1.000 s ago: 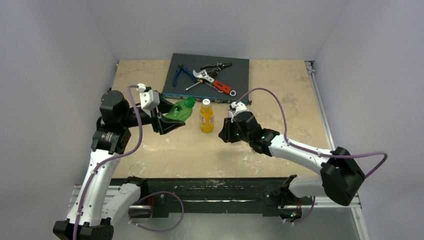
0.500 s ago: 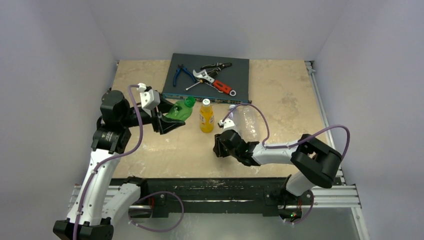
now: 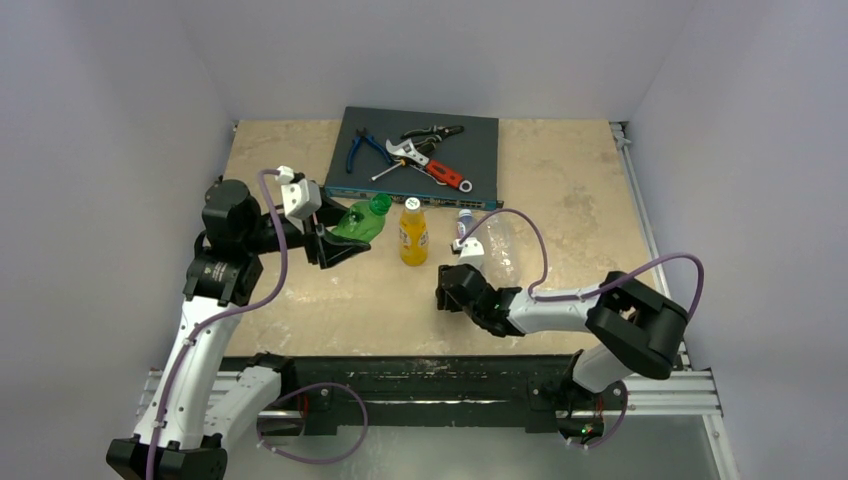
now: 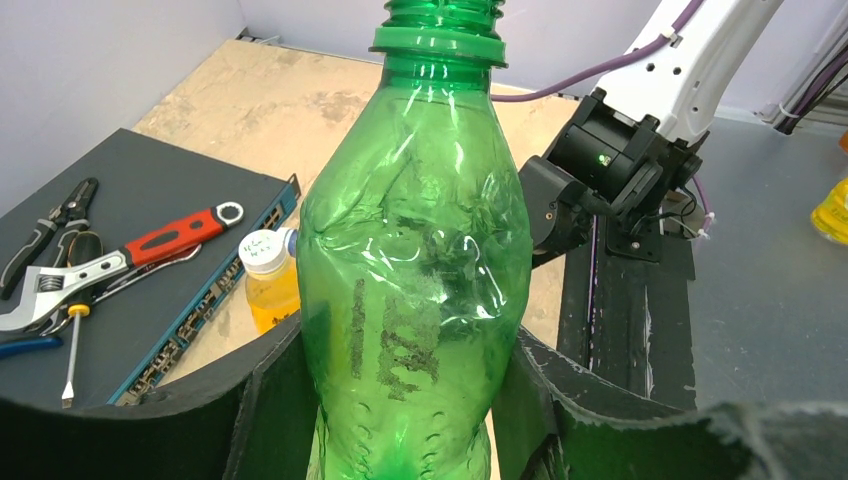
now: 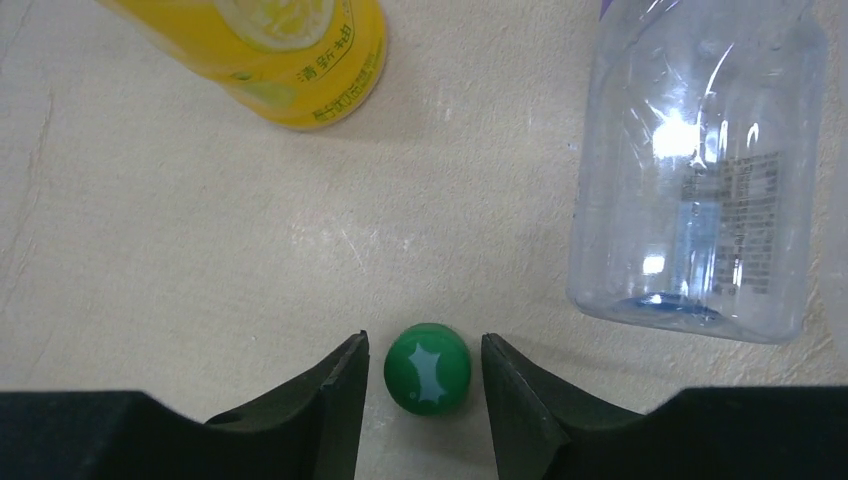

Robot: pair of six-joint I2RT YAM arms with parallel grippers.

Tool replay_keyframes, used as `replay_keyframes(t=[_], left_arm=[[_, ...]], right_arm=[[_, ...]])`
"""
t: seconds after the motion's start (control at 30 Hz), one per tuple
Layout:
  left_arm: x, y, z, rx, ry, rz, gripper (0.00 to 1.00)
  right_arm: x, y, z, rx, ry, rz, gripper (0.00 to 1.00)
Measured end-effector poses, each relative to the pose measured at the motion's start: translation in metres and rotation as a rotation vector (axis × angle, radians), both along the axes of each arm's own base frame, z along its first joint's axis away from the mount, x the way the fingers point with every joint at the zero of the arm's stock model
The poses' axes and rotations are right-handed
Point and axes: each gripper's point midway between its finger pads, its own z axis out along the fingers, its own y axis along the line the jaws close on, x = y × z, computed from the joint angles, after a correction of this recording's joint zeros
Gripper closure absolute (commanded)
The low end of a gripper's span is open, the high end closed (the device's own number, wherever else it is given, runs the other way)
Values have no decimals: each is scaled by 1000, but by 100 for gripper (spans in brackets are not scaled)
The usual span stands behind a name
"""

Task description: Unscrew the bottle caps

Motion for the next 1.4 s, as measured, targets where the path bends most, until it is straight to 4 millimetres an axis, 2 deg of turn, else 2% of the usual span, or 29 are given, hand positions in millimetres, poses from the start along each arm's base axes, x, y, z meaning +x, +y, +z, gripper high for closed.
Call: replay_keyframes(t=[0.07, 0.3, 0.37, 0.47, 0.57, 0.63, 0.7, 0.77, 0.8, 0.87, 0.93, 0.97, 1.03, 1.17, 1.4], left_arm=[[0, 0, 0, 0, 0, 0, 100], [0, 0, 0, 0, 0, 0, 100], [0, 0, 0, 0, 0, 0, 100], [0, 0, 0, 0, 0, -1, 100], [0, 0, 0, 0, -1, -1, 100], [0, 0, 0, -1, 0, -1, 100], [-1, 0, 0, -1, -1, -5, 100], [-2, -1, 0, -2, 0, -9, 100], [-2, -1, 0, -2, 0, -12, 100], [-3, -1, 1, -4, 0, -17, 100], [-4, -1, 1, -5, 0, -22, 100], [-4, -1, 1, -5, 0, -24, 100], [-4, -1, 1, -5, 0, -24, 100], [-3, 0, -2, -1, 18, -11, 100], [-2, 0, -1, -2, 11, -10, 100]], right_arm=[[0, 2, 1, -2, 2, 2, 46], [-6, 2, 5, -3, 7, 14, 44], [-7, -1, 16, 4, -1, 17, 43], [-5, 0, 46, 20, -37, 35, 40], [3, 13, 134, 148, -179, 85, 34], [4, 22, 202, 250, -289, 139, 28], [-2, 27, 271, 348, -395, 203, 25], [-10, 32, 330, 426, -483, 272, 24], [-13, 34, 356, 460, -523, 302, 24], [-20, 40, 395, 513, -583, 355, 25], [-22, 50, 416, 545, -616, 399, 26], [-22, 56, 422, 557, -625, 416, 27], [-21, 70, 422, 561, -622, 448, 28], [-14, 98, 398, 544, -571, 495, 32], [-21, 114, 388, 548, -547, 542, 39]])
